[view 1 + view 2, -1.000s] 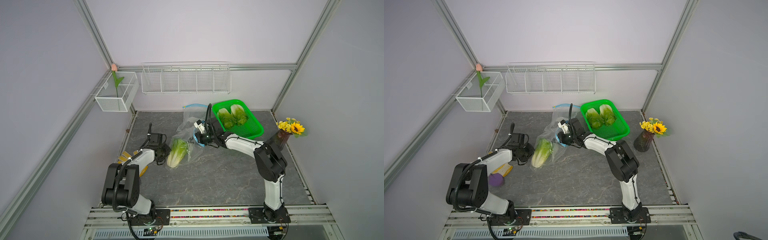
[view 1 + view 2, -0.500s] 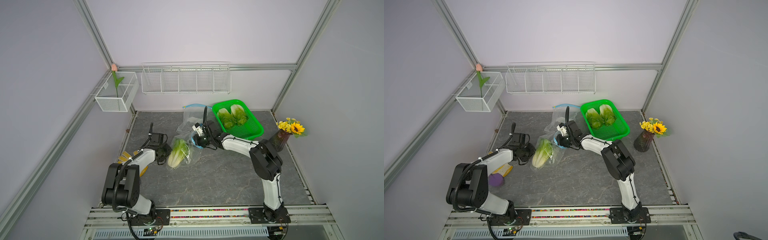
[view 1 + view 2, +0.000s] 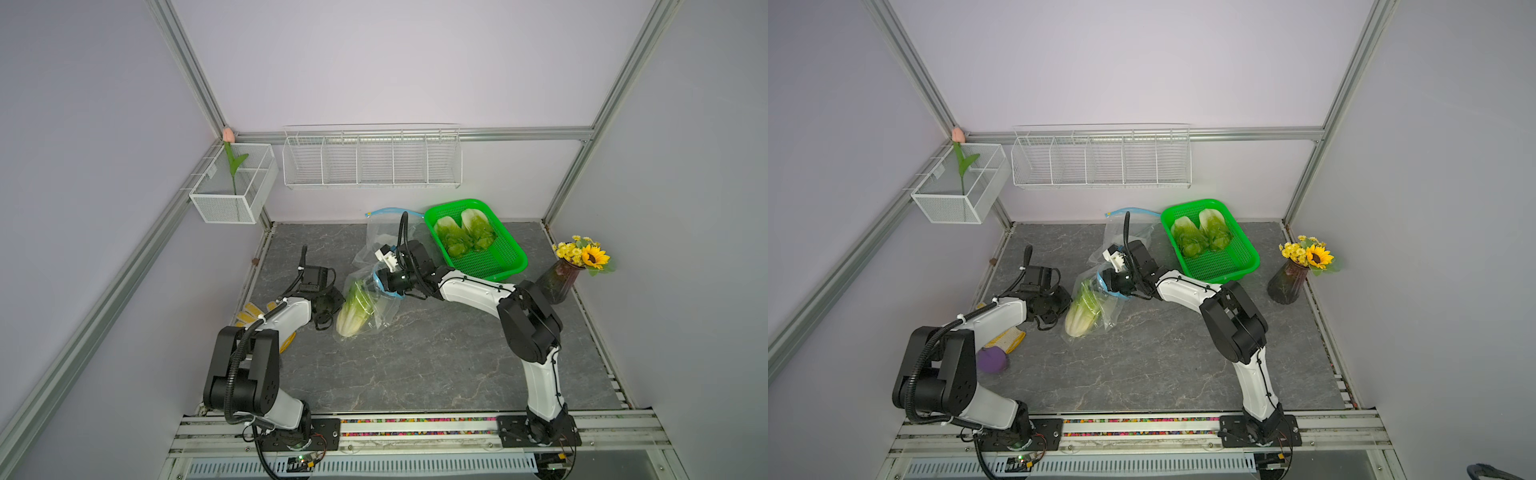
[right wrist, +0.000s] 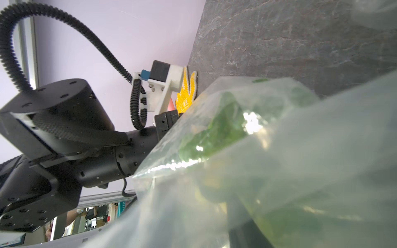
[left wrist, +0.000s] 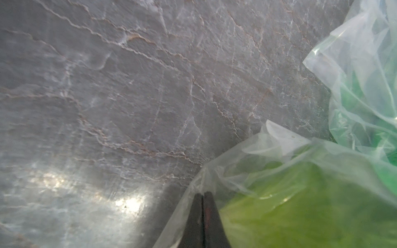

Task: Open the zip-top bag and take out the chinese cabbages
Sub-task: Pick up the Chinese cabbage from the zipper food storage bag.

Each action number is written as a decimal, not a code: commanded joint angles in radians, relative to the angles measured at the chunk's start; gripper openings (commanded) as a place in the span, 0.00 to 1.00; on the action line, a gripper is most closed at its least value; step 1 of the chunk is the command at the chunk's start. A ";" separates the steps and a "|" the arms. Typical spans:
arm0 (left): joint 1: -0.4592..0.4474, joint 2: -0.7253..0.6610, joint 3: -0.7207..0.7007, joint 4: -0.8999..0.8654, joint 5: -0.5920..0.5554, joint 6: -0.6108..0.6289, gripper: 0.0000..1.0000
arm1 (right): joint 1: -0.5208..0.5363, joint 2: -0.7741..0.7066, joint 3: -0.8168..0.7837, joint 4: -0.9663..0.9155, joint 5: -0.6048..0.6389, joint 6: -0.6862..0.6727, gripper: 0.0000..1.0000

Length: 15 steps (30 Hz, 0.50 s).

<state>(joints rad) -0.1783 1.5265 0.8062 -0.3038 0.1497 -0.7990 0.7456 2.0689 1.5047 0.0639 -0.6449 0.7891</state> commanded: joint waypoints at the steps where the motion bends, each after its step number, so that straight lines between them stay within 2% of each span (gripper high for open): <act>1: -0.010 0.011 0.019 0.010 0.012 0.001 0.00 | 0.014 0.025 0.032 -0.024 -0.013 0.002 0.43; 6: -0.010 0.009 0.019 0.015 0.016 0.002 0.00 | 0.020 0.056 0.078 -0.223 0.095 -0.069 0.55; 11: -0.010 0.014 0.017 0.024 0.028 -0.002 0.00 | 0.032 0.089 0.114 -0.287 0.119 -0.106 0.69; 15: -0.013 0.019 0.016 0.031 0.034 -0.006 0.00 | 0.037 0.126 0.161 -0.337 0.123 -0.118 0.72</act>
<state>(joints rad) -0.1841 1.5318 0.8062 -0.2928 0.1715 -0.7994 0.7689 2.1590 1.6390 -0.1883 -0.5388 0.7017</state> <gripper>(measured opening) 0.050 0.716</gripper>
